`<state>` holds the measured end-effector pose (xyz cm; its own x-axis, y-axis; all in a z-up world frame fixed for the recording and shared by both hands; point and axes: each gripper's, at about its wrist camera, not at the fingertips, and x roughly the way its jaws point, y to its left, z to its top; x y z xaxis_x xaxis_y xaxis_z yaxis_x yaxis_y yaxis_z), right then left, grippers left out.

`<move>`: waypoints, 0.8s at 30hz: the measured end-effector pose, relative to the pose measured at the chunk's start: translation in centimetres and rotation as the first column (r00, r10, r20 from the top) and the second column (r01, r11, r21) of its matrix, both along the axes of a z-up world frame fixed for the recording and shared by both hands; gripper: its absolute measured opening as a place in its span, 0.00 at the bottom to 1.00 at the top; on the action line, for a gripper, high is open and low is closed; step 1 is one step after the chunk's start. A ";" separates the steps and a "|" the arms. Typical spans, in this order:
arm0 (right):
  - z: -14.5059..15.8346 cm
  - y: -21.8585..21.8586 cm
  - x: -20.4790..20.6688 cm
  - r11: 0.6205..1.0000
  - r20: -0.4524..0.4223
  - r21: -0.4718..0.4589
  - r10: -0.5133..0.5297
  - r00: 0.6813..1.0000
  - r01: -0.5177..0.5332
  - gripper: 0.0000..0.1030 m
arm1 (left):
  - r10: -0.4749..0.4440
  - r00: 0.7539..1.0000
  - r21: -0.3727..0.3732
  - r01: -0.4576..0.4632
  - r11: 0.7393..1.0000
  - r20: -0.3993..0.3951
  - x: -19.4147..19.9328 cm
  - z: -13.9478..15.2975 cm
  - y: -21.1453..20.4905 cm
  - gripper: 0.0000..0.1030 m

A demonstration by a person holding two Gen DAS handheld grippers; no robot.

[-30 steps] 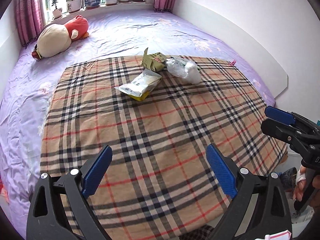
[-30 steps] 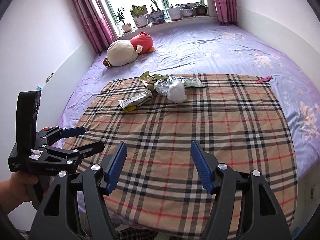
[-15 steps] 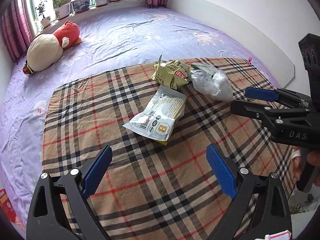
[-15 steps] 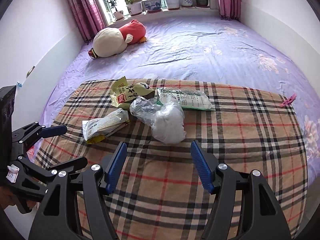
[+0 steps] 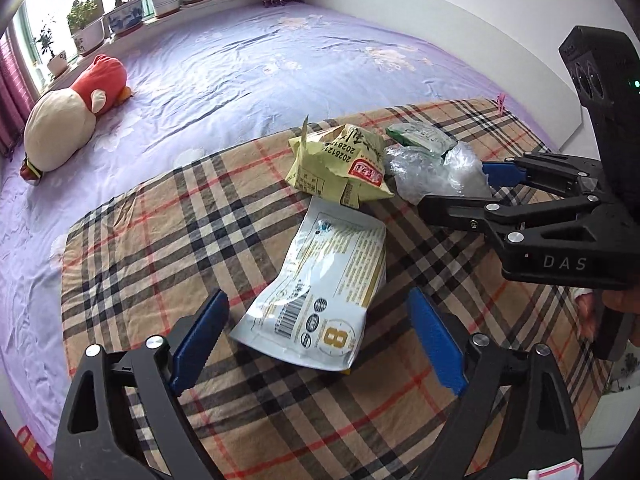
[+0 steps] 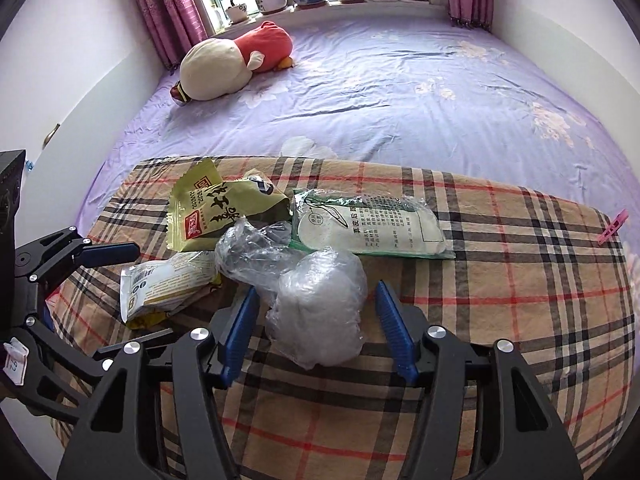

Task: Collect trash
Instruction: 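Close the right tool on the clear plastic bag while the left tool grasps the white snack wrapper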

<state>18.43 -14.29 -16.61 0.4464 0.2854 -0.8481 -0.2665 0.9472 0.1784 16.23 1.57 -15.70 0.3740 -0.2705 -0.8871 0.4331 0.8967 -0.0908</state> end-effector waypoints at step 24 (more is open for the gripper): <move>0.8 0.8 -4.1 0.995 -0.009 0.097 0.002 1.000 -0.001 0.35 | 0.014 0.999 -0.043 -0.013 0.999 0.034 -2.9 1.6 0.2 0.37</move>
<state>14.31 -13.50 -15.77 0.4380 0.3670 -0.8207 -0.2661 0.9249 0.2715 13.34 1.82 -14.11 0.4076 -0.3025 -0.8616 0.4246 0.8981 -0.1145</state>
